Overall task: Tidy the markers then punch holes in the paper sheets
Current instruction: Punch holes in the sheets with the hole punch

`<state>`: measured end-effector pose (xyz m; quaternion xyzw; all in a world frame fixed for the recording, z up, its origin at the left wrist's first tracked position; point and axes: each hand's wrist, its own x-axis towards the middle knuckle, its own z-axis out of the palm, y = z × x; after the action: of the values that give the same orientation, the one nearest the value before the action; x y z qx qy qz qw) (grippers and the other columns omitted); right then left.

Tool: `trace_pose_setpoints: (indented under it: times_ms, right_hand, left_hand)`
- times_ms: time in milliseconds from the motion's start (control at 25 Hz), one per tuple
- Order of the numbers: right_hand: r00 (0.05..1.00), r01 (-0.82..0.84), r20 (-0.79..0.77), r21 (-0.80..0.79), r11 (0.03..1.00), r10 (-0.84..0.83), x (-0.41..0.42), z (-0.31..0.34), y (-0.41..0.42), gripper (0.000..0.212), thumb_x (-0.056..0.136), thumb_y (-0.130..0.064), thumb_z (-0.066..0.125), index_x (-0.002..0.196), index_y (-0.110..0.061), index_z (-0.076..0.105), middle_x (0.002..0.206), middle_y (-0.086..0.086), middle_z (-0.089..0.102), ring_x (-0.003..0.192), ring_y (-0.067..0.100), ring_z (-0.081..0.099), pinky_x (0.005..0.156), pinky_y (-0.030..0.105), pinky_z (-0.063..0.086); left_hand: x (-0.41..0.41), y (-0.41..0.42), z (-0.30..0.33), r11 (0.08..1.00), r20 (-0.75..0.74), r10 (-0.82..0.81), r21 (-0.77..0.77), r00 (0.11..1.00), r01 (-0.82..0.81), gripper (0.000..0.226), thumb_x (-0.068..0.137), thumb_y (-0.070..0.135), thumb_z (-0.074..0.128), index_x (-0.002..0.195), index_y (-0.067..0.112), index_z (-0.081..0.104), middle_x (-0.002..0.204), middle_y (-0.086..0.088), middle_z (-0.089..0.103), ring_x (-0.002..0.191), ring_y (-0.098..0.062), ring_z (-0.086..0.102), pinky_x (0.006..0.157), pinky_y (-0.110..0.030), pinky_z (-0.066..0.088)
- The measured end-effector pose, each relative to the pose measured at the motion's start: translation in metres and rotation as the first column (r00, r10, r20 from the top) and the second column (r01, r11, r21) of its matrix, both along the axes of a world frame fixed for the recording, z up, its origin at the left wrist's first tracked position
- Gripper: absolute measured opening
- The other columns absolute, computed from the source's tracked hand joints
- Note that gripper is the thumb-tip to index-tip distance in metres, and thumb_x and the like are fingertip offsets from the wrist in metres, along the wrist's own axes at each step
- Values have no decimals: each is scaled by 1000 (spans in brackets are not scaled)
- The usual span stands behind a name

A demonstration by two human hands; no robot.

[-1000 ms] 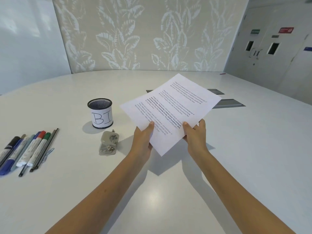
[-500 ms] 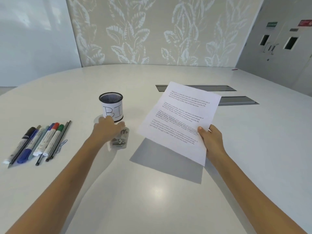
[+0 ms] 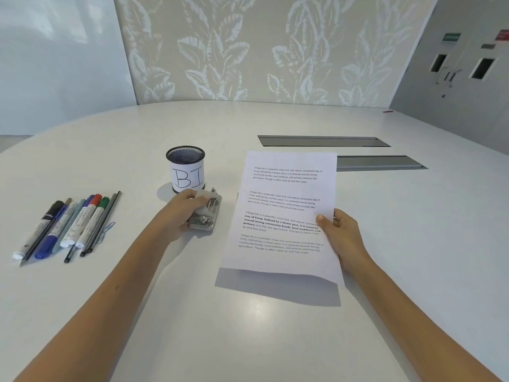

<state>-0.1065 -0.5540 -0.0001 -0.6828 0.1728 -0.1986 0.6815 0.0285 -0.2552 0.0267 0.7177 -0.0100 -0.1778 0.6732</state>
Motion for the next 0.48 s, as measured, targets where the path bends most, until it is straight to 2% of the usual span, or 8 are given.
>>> trace_pose_setpoints:
  times_ms: [40, 120, 200, 280, 360, 480]
  right_hand:
    - [1000, 4, 8, -5, 1000, -4, -1, -1, 1, 14, 92, -10, 60, 103, -14, 67, 90, -1, 77, 77, 17, 73, 59, 26, 58]
    - [1000, 10, 22, -11, 1000, -9, -2, -3, 3, 14, 92, -10, 59, 102, -14, 67, 91, 1, 77, 79, 18, 73, 62, 27, 59]
    - [999, 1, 37, -3, 1000, -1, -2, -5, 7, 13, 92, -10, 59, 100, -16, 68, 88, 0, 77, 79, 19, 73, 62, 27, 58]
    - [999, -7, 40, -15, 1000, 8, 0, -8, 12, 13, 92, -9, 59, 97, -17, 69, 88, 0, 78, 81, 21, 73, 65, 30, 59]
    - [999, -11, 31, -41, 999, 12, 4, -11, 17, 12, 92, -10, 58, 94, -16, 69, 90, 3, 77, 84, 25, 73, 72, 37, 59]
    - [1000, -13, 15, -79, 997, 14, 9, -15, 23, 10, 91, -14, 58, 92, -14, 69, 91, 6, 77, 86, 28, 72, 82, 49, 57]
  left_hand:
    - [0, -2, -2, 998, -18, 13, -67, 1000, -14, 7, 92, 13, 56, 96, 13, 51, 86, -11, 62, 61, -22, 64, 48, -29, 56]
    - [2, -3, -7, 989, -47, -2, -147, 999, -5, 23, 91, 12, 58, 113, 8, 51, 89, -11, 63, 67, -22, 64, 51, -29, 57]
    - [4, -3, -9, 987, -59, -46, -159, 997, 36, 27, 90, 11, 60, 115, 3, 54, 88, -13, 64, 65, -22, 65, 57, -32, 57]
    - [4, -2, -11, 986, -62, -66, -157, 996, 55, 21, 89, 10, 59, 108, 2, 60, 84, -15, 65, 63, -25, 66, 62, -39, 56]
    - [3, -1, -11, 981, -63, -86, -177, 994, 74, 15, 87, 9, 57, 95, 4, 68, 80, -15, 68, 62, -28, 67, 59, -43, 55]
    - [2, 2, -12, 971, -64, -114, -218, 991, 98, 23, 88, 12, 56, 83, 15, 78, 71, -10, 72, 57, -25, 68, 51, -36, 55]
